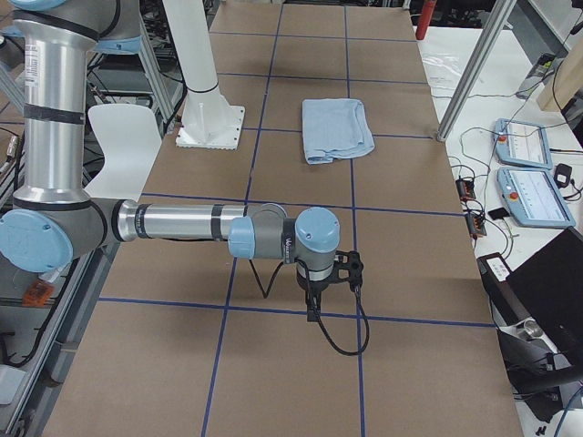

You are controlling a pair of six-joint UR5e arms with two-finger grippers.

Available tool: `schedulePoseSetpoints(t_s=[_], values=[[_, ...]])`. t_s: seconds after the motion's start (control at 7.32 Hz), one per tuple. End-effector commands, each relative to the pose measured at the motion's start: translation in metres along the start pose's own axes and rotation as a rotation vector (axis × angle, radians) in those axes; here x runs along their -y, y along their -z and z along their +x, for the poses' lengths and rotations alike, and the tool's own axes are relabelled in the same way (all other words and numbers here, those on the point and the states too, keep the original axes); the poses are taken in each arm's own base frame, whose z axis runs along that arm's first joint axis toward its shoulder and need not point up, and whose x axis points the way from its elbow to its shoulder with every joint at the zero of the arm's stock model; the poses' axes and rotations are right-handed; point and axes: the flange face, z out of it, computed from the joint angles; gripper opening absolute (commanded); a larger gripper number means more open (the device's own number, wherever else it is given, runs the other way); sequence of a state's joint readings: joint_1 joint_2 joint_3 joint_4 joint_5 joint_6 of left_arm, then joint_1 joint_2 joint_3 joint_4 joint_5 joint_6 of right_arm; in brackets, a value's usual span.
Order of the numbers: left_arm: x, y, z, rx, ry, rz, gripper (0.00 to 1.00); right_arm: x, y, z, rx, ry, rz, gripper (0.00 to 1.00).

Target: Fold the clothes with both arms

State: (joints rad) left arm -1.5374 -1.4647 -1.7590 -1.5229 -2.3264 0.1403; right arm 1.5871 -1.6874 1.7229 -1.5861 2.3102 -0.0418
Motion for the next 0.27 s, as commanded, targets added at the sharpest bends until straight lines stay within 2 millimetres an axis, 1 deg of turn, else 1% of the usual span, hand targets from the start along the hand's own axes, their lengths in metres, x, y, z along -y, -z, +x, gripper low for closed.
schedulePoseSetpoints(t_s=[0.0,0.14], values=[[-0.0049,-0.0025,-0.0013,-0.001,0.004,-0.004,1.00,0.0001,-0.0004,-0.0002,0.000,0.002,-0.001,1.00],[-0.0046,-0.0018,-0.0008,-0.001,0.002,-0.002,1.00,-0.0001,0.0001,0.0003,0.000,0.001,0.000,1.00]])
